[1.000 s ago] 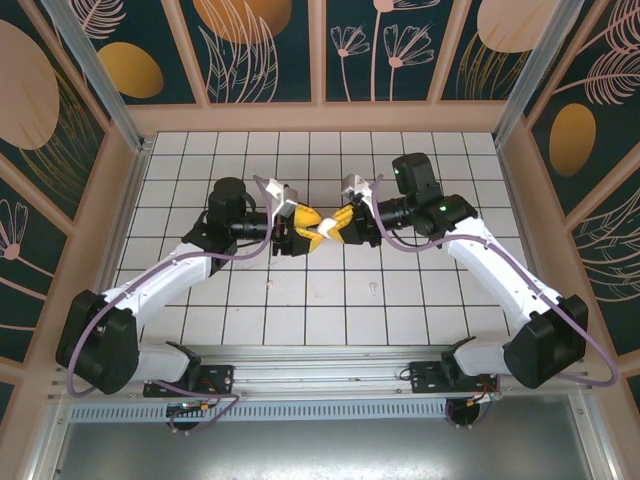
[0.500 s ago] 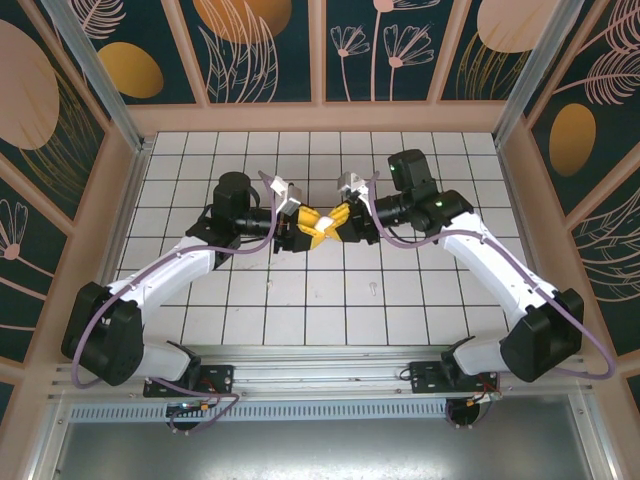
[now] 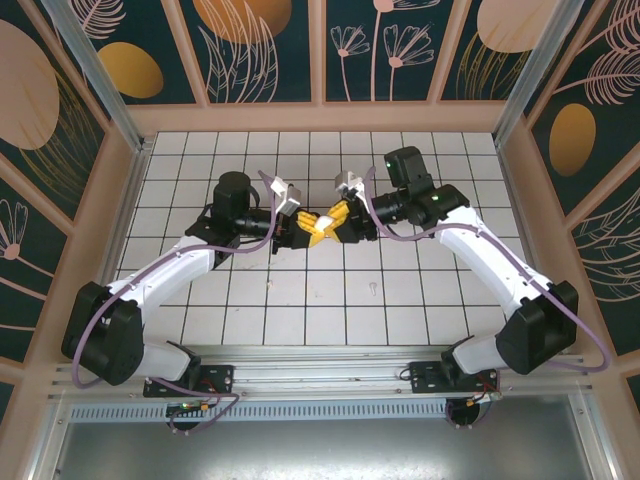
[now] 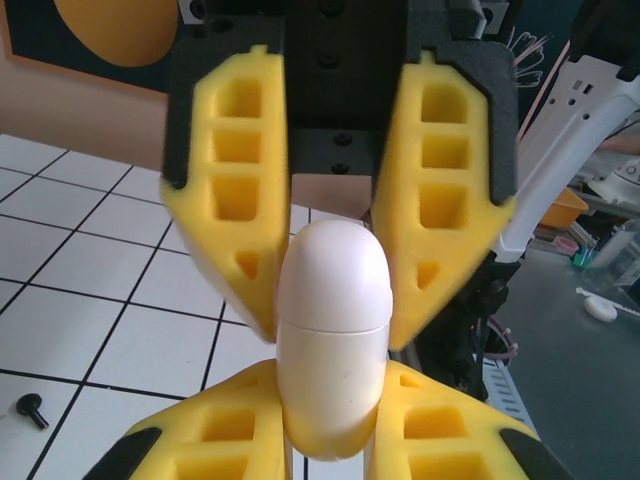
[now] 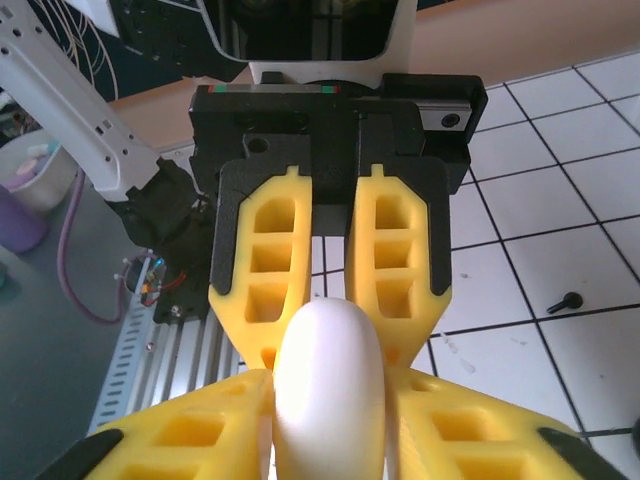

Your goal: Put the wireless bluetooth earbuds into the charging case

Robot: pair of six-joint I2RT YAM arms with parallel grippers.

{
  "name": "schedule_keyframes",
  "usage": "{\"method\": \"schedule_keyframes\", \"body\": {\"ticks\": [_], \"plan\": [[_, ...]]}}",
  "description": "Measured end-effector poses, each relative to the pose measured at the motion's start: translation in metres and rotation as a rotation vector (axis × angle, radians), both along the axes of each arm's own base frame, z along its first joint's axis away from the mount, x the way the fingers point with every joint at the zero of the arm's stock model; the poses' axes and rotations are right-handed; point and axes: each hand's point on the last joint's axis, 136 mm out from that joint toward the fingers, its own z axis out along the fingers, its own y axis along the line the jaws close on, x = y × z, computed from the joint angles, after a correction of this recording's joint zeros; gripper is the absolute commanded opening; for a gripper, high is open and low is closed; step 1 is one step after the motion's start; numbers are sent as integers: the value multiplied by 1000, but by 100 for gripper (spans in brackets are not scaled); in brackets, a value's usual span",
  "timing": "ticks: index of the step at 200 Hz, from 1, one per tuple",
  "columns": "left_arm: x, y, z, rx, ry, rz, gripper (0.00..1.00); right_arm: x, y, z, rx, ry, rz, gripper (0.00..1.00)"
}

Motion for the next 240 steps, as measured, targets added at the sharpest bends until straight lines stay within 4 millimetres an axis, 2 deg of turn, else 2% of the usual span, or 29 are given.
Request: {"method": "schedule_keyframes", "body": {"ticks": [32, 59, 87, 135, 179, 240], "plan": [[3, 2, -3, 1, 0, 44, 6, 9, -3, 13, 57, 52, -30, 57], [1, 7, -10, -16, 18, 95, 5, 16, -13, 22, 111, 75, -74, 58], [2, 9, -12, -34, 38, 131, 5, 10, -11, 16, 122, 112, -72, 58], [5, 10, -4, -67, 39, 162, 4, 2, -2, 6, 110, 148, -57, 58], [3, 14, 1, -85, 22, 179, 3, 14, 6, -7, 90, 218, -81, 47], [13, 20, -1, -83, 24, 250, 3, 28, 12, -3, 95, 312, -138, 48]]}}
